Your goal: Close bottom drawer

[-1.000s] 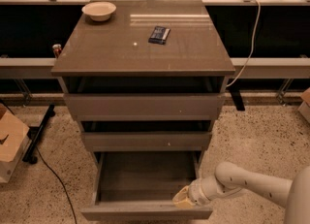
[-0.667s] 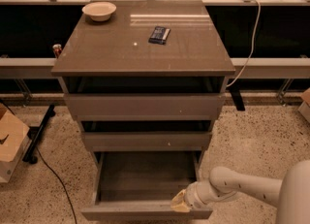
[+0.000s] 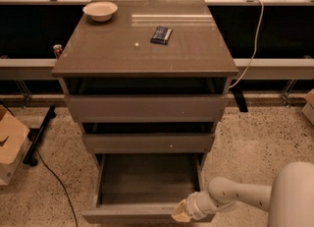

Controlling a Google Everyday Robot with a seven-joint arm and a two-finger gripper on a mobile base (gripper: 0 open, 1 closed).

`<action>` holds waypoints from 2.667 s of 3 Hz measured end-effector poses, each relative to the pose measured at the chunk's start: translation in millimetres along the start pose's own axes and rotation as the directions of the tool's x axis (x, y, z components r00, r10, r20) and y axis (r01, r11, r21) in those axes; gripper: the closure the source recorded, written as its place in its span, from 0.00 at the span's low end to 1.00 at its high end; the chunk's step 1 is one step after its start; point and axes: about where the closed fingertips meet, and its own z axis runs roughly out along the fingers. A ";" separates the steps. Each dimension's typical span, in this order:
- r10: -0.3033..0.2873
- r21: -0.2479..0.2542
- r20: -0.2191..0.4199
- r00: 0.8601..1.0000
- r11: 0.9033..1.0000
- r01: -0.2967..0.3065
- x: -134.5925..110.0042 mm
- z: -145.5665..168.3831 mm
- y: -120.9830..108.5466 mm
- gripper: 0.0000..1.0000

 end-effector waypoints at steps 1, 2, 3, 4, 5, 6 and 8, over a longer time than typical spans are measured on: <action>0.037 -0.008 0.004 0.999 0.999 -0.037 19.4 18.5 -2.6 1.00; 0.070 -0.011 0.016 0.997 0.998 -0.070 34.4 33.8 -6.6 1.00; 0.090 -0.013 0.035 0.995 0.996 -0.090 43.5 46.5 -14.4 1.00; 0.090 -0.013 0.035 0.995 0.996 -0.090 43.5 46.5 -14.4 1.00; 0.075 -0.010 0.067 0.995 0.997 -0.074 36.7 57.1 -36.2 1.00; 0.075 -0.009 0.067 0.995 0.997 -0.074 36.6 57.2 -36.3 1.00; -0.028 0.104 0.136 0.990 0.995 0.014 9.0 74.9 -76.5 1.00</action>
Offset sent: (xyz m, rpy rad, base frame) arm -0.0082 -0.0093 -0.0817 0.0343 0.0748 -0.1015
